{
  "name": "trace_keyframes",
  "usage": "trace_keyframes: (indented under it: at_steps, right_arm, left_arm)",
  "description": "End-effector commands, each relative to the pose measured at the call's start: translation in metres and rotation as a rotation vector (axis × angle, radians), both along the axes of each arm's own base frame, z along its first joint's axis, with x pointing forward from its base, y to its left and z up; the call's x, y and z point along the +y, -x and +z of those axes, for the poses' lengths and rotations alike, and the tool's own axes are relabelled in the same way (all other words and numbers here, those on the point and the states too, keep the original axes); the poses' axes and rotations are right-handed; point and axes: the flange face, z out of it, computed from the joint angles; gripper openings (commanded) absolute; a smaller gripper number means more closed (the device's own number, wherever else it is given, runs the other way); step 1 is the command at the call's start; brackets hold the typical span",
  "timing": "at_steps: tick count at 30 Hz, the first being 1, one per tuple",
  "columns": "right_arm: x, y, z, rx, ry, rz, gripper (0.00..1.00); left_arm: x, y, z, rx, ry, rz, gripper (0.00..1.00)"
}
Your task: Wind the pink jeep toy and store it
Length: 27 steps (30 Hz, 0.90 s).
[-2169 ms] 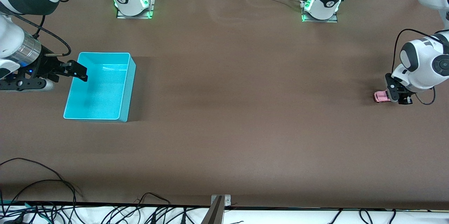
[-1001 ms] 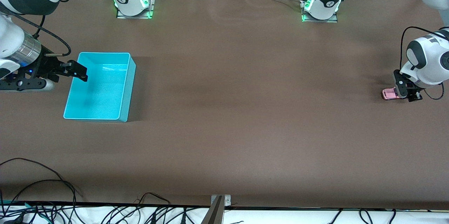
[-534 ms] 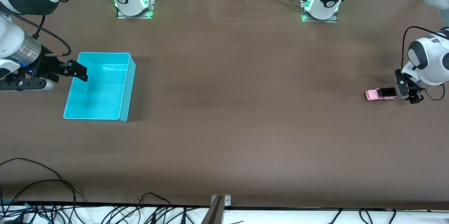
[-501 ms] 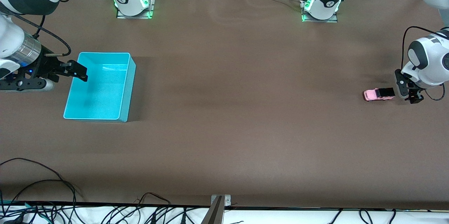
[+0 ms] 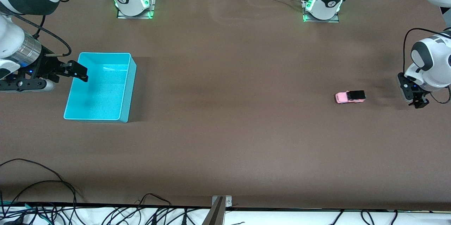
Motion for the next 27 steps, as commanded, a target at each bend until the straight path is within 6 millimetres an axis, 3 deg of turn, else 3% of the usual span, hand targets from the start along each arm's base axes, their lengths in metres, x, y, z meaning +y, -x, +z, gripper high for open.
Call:
trace_keyframes:
  at_steps: [1, 3, 5, 15, 27]
  right_arm:
    - [0.0, 0.001, 0.002, -0.008, -0.011, -0.009, 1.0]
    - [0.0, 0.001, 0.002, -0.008, -0.011, -0.009, 1.0]
    - [0.0, 0.001, 0.001, -0.006, -0.011, -0.009, 1.0]
    - [0.0, 0.001, 0.001, -0.006, -0.011, -0.009, 1.0]
    - [0.001, 0.001, 0.001, -0.006, -0.011, -0.009, 1.0]
  left_arm:
    - [-0.036, -0.018, 0.016, -0.057, 0.044, 0.079, 1.0]
    - [-0.063, -0.028, 0.027, -0.08, 0.053, 0.058, 1.0]
    - [-0.074, -0.032, 0.041, -0.102, 0.055, 0.048, 1.0]
    - [-0.112, -0.031, 0.127, -0.238, 0.068, -0.006, 1.0]
    - [-0.152, -0.026, 0.21, -0.344, 0.085, -0.01, 1.0]
